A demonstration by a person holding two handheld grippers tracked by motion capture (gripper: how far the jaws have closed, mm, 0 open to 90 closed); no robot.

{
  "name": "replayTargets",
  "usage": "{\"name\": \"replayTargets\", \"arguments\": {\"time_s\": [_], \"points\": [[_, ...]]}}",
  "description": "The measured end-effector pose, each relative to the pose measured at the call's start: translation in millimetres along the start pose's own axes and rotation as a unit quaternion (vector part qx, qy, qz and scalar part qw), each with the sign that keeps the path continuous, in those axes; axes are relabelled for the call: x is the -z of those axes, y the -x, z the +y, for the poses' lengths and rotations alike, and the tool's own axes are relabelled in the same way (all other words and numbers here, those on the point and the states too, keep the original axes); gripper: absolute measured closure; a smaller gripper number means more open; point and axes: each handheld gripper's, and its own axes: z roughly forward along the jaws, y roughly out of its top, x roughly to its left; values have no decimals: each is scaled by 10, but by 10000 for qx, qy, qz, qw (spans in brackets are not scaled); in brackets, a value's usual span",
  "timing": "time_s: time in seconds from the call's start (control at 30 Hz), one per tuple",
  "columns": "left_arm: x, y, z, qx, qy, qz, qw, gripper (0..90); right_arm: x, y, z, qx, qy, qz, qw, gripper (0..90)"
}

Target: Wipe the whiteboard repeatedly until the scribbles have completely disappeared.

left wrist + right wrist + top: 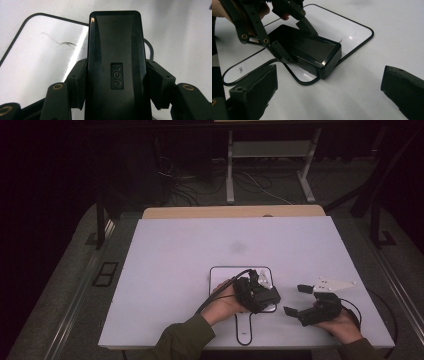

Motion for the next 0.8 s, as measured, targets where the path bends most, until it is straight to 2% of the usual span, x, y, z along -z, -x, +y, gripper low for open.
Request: {"name": "replayTargets", "arguments": {"time_s": [0.1,0.17,0.3,0.37,0.47,0.57,0.67,0.73,0.8], "points": [[-14,-89,11,66,-1,207,9998,396,2,-4,-1,5,14,5,10000,0],[-18,-177,21,19,-23,281,9996,396,3,-3,-1,0,16,2,10000,0],[-40,-338,57,111,-81,481,9987,396,-5,2,-2,-29,-18,-6,10000,0],[-52,-443,86,166,-164,531,9983,396,-9,-1,-1,-22,-22,0,10000,0],[-99,-565,141,345,-159,639,9972,396,-9,0,-3,-32,-26,-5,10000,0],[-135,-668,202,371,-217,675,9968,396,-10,8,-5,-19,-21,0,10000,0],[-156,-685,225,492,-193,649,9965,396,-3,7,-6,-19,-17,5,10000,0],[-152,-668,229,363,-230,598,9973,396,0,11,-7,-25,-14,6,10000,0],[-151,-591,232,316,-222,503,9980,396,1,14,-7,-20,-6,7,10000,0]]}}
